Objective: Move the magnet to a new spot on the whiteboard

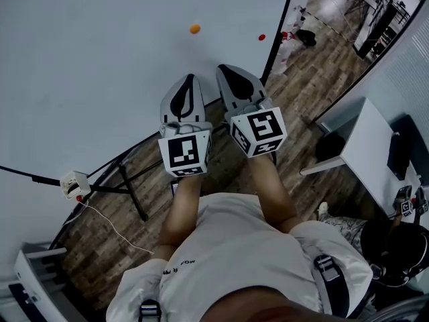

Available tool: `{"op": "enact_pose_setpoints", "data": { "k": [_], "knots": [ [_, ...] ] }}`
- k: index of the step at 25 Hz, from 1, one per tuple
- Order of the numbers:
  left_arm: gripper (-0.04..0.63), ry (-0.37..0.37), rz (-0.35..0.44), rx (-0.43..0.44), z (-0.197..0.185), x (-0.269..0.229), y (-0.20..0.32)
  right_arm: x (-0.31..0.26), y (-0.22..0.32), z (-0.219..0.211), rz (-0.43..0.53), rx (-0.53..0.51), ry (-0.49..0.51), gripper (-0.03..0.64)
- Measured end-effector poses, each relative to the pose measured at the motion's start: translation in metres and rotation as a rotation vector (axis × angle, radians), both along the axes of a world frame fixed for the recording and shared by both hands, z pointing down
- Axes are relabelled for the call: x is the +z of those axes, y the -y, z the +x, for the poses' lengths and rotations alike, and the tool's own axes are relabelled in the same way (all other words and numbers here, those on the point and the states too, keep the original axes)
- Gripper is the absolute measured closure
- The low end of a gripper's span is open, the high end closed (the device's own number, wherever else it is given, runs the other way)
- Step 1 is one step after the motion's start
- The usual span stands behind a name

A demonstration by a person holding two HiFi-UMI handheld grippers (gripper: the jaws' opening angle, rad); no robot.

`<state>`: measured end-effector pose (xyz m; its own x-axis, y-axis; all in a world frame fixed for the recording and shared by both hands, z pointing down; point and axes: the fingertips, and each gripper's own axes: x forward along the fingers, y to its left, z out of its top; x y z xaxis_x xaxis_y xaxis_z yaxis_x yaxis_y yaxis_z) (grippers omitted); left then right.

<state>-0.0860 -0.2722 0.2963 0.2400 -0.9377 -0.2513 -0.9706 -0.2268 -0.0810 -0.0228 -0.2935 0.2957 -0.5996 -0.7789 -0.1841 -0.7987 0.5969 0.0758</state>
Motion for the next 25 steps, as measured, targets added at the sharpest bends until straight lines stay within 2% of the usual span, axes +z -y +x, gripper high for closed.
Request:
{"op": "enact_pose_setpoints", "data": {
  "k": [20,25],
  "knots": [
    [0.592,0.001,-0.009,-0.001,-0.0040,0.0014,-0.0029,0.0013,-0.0076,-0.0057,-0.005,0.001,-0.001,0.604],
    [0.592,-0.005,0.016,0.003,-0.0049,-0.0060,-0.0044,0.0008,-0.0086,-0.0099,-0.004,-0.002,-0.007,0.604]
  ]
}}
